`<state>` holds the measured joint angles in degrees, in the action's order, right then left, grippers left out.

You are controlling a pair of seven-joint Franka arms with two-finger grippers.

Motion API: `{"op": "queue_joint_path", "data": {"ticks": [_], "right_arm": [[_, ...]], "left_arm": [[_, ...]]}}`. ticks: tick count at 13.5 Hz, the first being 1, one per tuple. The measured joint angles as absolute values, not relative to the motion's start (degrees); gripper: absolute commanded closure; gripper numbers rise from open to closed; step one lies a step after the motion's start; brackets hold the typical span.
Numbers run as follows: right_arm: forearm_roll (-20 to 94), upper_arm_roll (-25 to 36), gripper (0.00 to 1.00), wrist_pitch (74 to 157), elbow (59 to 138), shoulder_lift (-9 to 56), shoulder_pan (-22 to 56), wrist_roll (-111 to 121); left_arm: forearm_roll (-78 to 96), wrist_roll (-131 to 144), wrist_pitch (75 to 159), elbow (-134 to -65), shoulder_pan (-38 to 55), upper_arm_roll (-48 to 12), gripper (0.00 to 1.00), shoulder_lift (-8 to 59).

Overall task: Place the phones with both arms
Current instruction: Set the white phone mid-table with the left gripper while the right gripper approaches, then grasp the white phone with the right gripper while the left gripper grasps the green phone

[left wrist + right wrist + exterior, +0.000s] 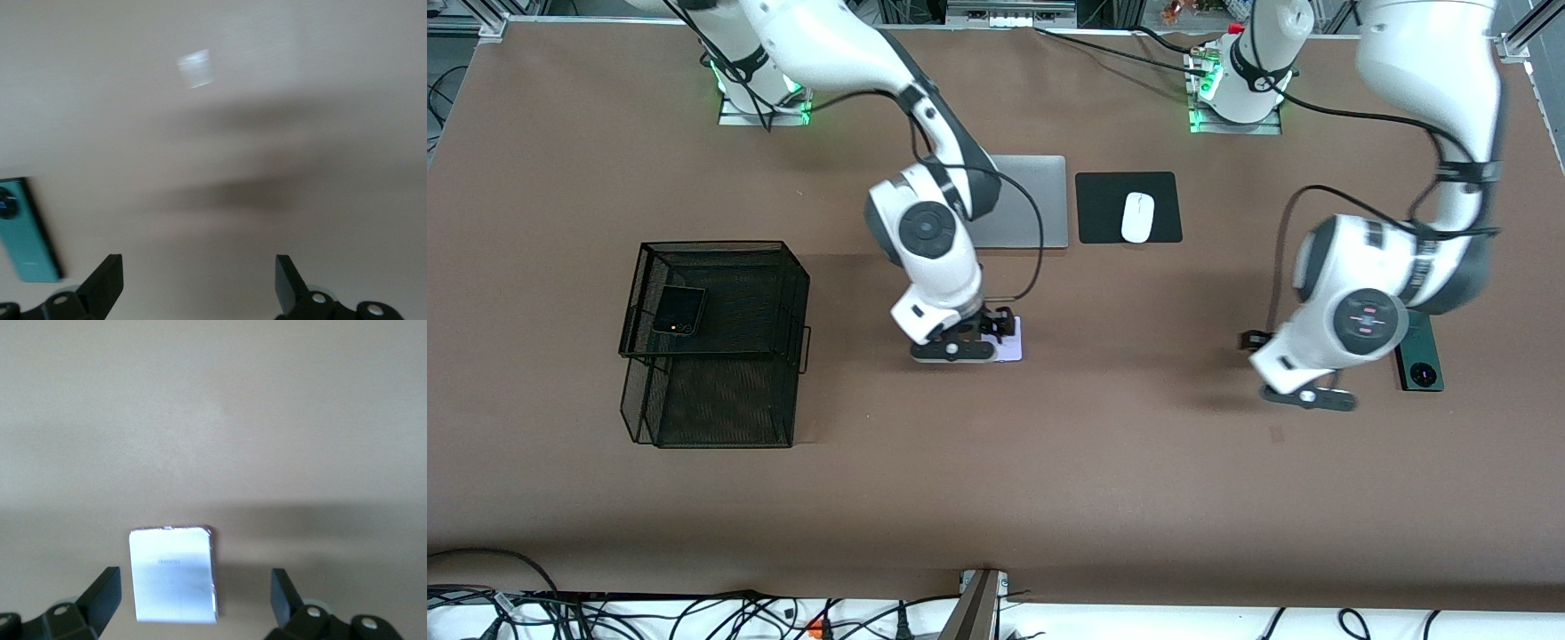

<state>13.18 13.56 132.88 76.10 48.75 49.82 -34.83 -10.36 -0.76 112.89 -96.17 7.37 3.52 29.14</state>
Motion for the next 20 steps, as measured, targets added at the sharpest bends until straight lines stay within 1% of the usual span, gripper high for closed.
{"op": "queue_joint_path", "data": {"ticks": [2, 5, 7, 9, 14, 17, 20], "right_arm": [[13.16, 13.57, 0.01, 135.49, 75.56, 51.22, 50.47, -34.9], [11.44, 13.59, 0.01, 136.35, 75.45, 52.92, 51.42, -34.88], [10.62, 13.59, 0.01, 136.35, 75.45, 53.32, 52.28, -34.88], [10.59, 13.6, 0.01, 136.33, 75.45, 53.71, 52.88, -34.88], [10.58, 13.64, 0.01, 136.63, 75.44, 54.66, 53.31, -34.88], [10.58, 13.64, 0.01, 136.72, 75.44, 54.71, 53.63, -34.88], [10.58, 13.64, 0.01, 137.14, 75.44, 54.79, 53.82, -34.88]], "left_arm": [[-10.87, -8.08, 113.16, -96.16, 2.36, 3.55, 0.0, 28.82], [-10.92, -16.85, 115.72, -96.23, -6.06, 3.46, 0.0, 28.01], [-10.92, -21.68, 119.95, -97.55, -10.75, 3.31, 0.0, 28.02], [-10.92, -25.92, 125.22, -100.47, -14.55, 3.01, 0.0, 28.05], [-10.16, -32.84, 136.08, -106.65, -21.71, 2.32, 0.0, 28.77], [-3.55, -35.6, 139.85, -107.99, -29.12, -2.69, 0.0, 30.95], [-0.15, -35.55, 142.03, -108.03, -31.25, -4.17, 0.0, 32.63]]}}
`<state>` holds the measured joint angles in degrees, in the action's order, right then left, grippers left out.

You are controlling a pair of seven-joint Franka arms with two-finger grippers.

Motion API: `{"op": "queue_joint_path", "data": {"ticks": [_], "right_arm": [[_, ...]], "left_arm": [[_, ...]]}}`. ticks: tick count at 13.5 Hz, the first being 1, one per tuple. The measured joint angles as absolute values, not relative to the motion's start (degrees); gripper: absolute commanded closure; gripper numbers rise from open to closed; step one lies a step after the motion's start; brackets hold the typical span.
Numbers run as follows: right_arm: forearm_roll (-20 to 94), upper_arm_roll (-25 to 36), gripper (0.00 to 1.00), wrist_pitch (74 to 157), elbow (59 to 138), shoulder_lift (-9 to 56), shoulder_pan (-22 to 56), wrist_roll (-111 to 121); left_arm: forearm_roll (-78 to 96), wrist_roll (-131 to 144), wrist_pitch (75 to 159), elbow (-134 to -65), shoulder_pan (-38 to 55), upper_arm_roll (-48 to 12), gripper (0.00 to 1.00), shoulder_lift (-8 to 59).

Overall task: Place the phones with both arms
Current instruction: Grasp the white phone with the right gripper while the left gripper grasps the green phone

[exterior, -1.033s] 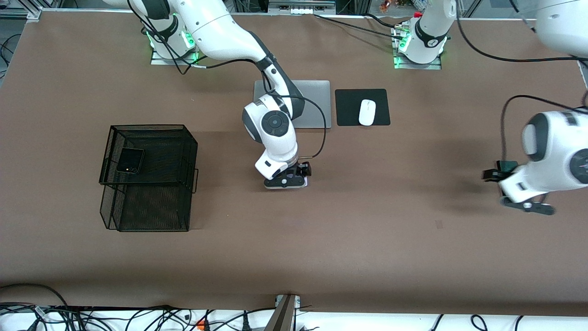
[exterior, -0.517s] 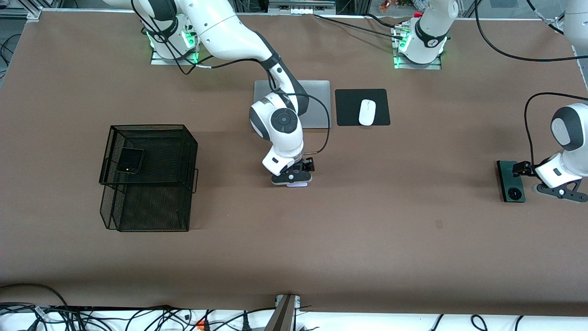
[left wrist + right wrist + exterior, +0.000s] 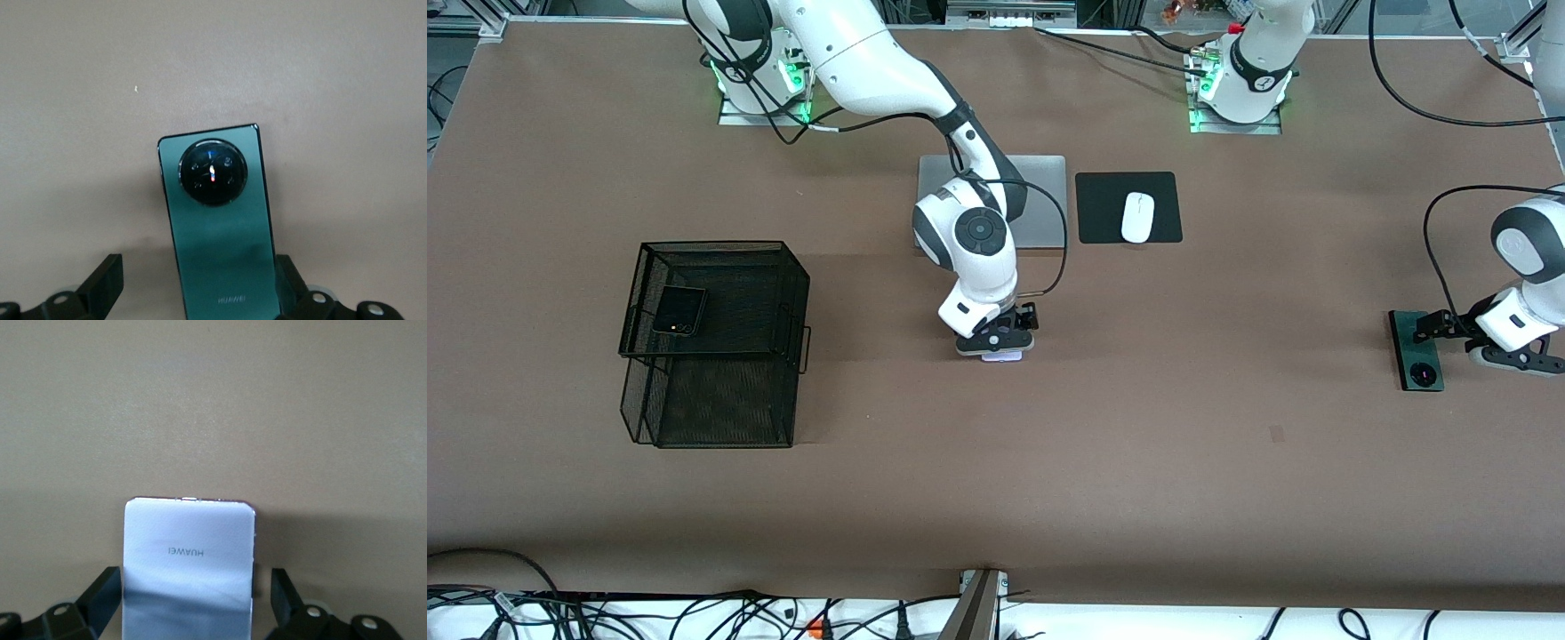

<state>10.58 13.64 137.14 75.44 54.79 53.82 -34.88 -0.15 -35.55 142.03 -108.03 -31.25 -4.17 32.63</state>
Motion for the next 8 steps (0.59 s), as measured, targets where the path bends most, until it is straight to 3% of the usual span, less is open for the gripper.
{"op": "queue_joint_path", "data": {"ticks": [4, 5, 7, 8], "right_arm": [[10.57, 13.64, 0.01, 138.79, 75.43, 55.97, 54.45, -34.88], [10.25, 13.76, 0.09, 139.08, 75.42, 56.26, 54.63, -34.88], [9.93, 13.91, 0.7, 139.11, 75.32, 56.32, 54.8, -34.88], [9.76, 13.94, 0.92, 139.11, 75.29, 56.33, 54.85, -34.88]], "left_arm": [[0.89, -33.3, 144.79, -108.24, -31.24, -4.53, 0.0, 33.78], [0.89, -32.67, 145.86, -108.48, -31.24, -4.55, 0.0, 34.06], [0.93, -30.6, 149.54, -109.98, -31.24, -4.55, 0.0, 34.83], [0.93, -29.04, 150.54, -110.61, -31.24, -4.57, 0.0, 35.18]]}}
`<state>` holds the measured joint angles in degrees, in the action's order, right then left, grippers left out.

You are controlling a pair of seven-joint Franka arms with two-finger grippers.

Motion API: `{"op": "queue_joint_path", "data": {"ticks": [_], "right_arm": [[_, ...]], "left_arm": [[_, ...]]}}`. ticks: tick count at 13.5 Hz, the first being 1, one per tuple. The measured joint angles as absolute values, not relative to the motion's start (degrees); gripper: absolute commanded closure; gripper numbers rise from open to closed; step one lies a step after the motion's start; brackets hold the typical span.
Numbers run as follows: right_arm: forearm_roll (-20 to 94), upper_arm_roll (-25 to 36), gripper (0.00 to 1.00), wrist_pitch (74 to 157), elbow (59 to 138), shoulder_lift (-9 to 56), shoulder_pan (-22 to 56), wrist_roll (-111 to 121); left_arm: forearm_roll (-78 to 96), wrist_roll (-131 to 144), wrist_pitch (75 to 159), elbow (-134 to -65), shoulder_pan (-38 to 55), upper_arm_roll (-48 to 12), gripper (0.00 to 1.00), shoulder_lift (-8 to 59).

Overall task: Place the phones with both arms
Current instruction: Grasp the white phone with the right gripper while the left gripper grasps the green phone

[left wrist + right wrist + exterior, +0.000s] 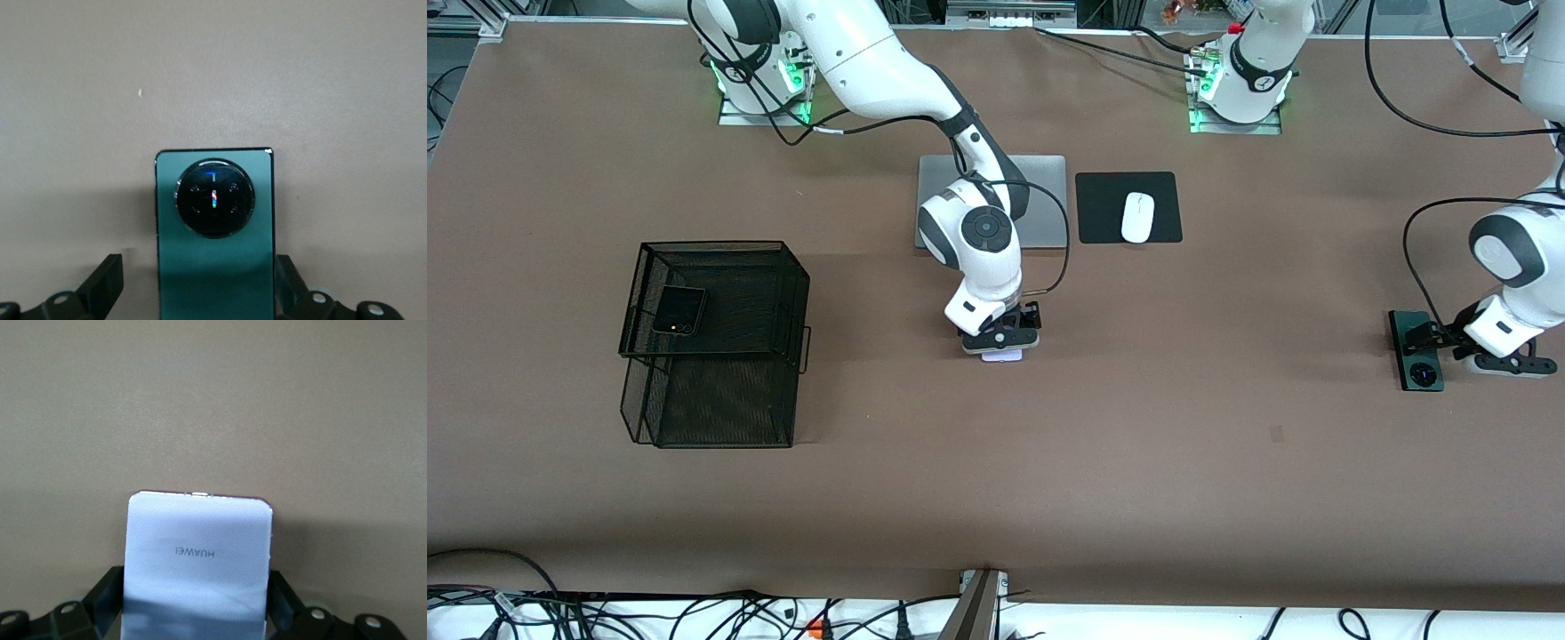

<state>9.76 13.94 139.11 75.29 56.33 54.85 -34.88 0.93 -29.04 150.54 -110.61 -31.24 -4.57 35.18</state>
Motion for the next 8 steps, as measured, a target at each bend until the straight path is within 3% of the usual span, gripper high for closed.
{"op": "queue_joint_path", "data": {"ticks": [1, 5, 8], "right_arm": [[9.69, 14.0, 1.0, 138.96, 75.2, 56.18, 54.92, -34.88], [9.68, 15.95, 1.0, 138.23, 74.43, 55.87, 55.07, -34.88], [9.68, 23.04, 1.0, 128.18, 72.14, 51.07, 54.85, -34.59]], "left_arm": [[0.93, -27.6, 150.95, -111.03, -31.23, -4.59, 0.0, 35.4], [0.93, -22.58, 151.36, -111.28, -31.05, -4.81, 0.0, 35.63], [0.93, -20.91, 154.38, -112.38, -31.04, -4.82, 0.0, 36.24]]}}
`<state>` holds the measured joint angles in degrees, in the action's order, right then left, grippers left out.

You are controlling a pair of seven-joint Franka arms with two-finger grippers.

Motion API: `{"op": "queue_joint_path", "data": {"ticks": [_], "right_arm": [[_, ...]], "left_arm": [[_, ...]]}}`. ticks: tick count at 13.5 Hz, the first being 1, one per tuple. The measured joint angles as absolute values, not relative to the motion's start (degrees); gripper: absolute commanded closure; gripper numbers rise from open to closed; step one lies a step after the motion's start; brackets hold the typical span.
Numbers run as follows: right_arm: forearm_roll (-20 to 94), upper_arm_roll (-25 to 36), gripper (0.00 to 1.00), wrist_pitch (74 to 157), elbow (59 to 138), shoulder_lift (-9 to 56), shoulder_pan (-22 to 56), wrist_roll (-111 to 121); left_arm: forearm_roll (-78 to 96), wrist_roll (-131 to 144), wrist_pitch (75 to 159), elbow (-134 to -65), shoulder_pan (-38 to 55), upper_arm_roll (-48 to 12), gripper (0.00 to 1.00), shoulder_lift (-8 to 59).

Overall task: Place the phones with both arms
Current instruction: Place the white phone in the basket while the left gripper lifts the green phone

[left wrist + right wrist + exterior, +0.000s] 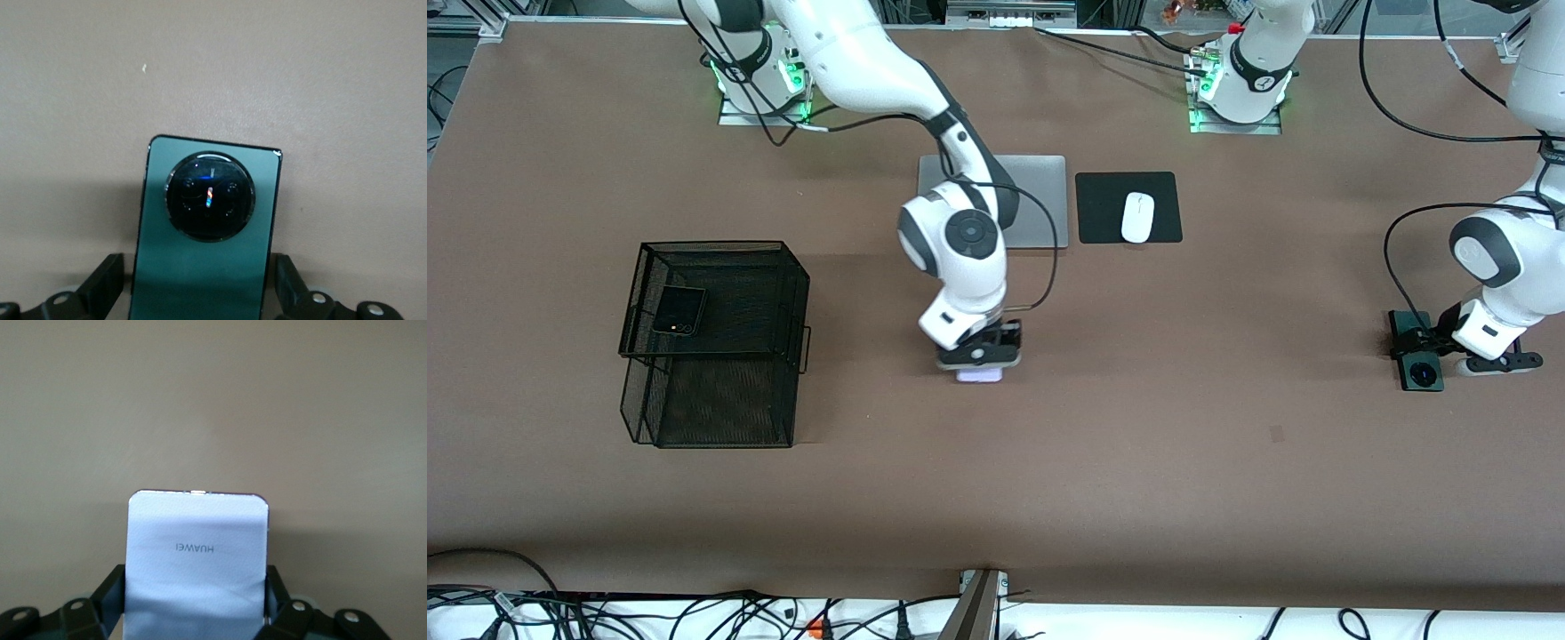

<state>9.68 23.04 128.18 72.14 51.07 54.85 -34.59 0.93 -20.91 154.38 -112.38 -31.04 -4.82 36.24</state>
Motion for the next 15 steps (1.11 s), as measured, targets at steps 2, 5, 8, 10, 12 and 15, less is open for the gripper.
{"op": "queue_joint_path", "data": {"ticks": [2, 5, 8, 10, 12, 15], "right_arm": [[9.69, 28.05, 1.0, 118.25, 72.27, 44.64, 54.32, -30.54], [9.71, 34.43, 1.0, 111.12, 77.13, 36.13, 52.65, -19.98], [9.91, 39.24, 1.0, 112.07, 84.94, 31.97, 49.14, -7.27], [13.03, 39.73, 1.0, 114.49, 87.09, 32.13, 43.46, -0.45], [20.18, 39.65, 1.0, 117.66, 88.21, 34.09, 38.06, 7.88], [27.63, 39.2, 1.0, 120.37, 88.45, 39.25, 35.6, 12.22]], "left_arm": [[0.93, -20.45, 154.85, -112.53, -31.06, -4.82, 0.28, 36.28], [0.93, -20.02, 154.91, -112.51, -31.07, -4.83, 0.91, 36.2], [0.93, -19.64, 154.77, -112.63, -31.08, -4.84, 1.0, 35.75], [0.93, -18.82, 154.8, -112.6, -31.05, -4.83, 1.0, 35.75], [0.93, -17.54, 154.62, -112.41, -30.61, -4.82, 1.0, 35.79], [0.93, -14.96, 147.27, -109.02, -28.54, -5.06, 1.0, 35.94]]}}
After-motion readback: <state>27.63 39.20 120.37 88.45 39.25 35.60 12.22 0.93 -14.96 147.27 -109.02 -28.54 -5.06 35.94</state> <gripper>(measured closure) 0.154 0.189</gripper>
